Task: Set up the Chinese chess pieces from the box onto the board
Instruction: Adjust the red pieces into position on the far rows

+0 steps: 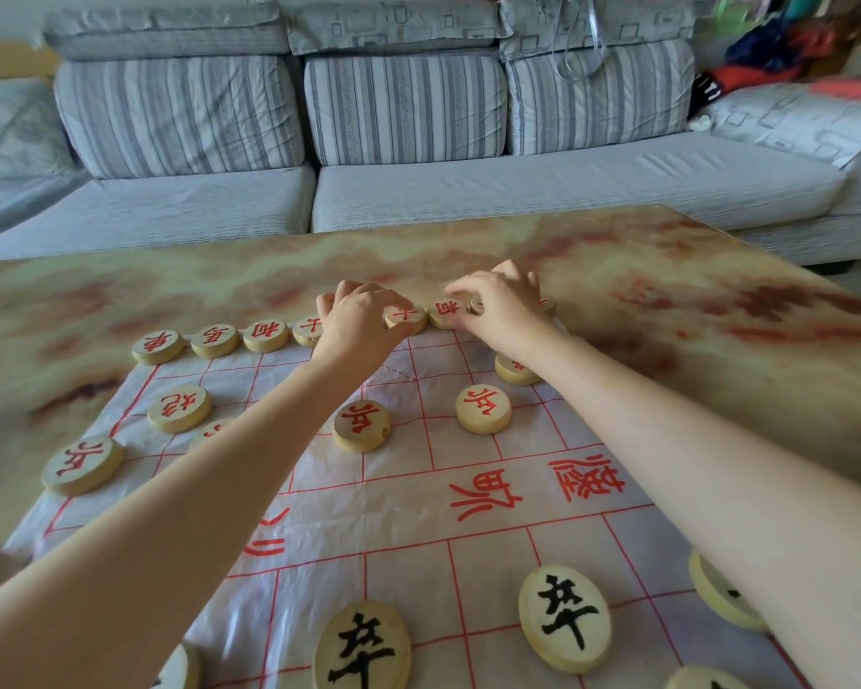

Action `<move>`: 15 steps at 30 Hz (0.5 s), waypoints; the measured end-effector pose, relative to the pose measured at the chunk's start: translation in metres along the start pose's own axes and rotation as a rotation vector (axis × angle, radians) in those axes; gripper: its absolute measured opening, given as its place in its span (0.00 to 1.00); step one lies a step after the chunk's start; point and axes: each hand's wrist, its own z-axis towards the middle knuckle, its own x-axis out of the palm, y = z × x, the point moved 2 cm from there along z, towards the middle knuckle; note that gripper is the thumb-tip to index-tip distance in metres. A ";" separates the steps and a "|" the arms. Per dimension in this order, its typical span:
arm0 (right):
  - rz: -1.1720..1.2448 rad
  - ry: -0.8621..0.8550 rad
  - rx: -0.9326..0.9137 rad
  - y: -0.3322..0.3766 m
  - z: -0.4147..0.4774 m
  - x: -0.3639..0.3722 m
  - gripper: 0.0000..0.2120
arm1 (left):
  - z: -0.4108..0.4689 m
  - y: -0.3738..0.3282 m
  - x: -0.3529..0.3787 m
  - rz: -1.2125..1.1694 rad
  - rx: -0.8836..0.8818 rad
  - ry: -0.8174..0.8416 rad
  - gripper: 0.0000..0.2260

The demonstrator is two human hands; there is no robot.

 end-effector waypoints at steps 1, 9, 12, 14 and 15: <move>0.068 -0.023 0.052 -0.003 0.000 -0.007 0.15 | 0.001 -0.002 0.000 -0.006 0.003 0.003 0.13; 0.230 0.050 0.251 -0.075 -0.011 -0.054 0.15 | 0.017 -0.044 0.011 -0.105 0.106 0.132 0.13; 0.252 0.035 0.241 -0.079 -0.013 -0.047 0.14 | 0.025 -0.060 0.016 -0.095 0.056 0.161 0.13; 0.271 0.020 0.242 -0.077 -0.012 -0.044 0.14 | 0.030 -0.068 0.019 -0.106 0.027 0.158 0.13; 0.278 0.017 0.250 -0.076 -0.010 -0.042 0.15 | 0.032 -0.070 0.021 -0.108 0.010 0.163 0.14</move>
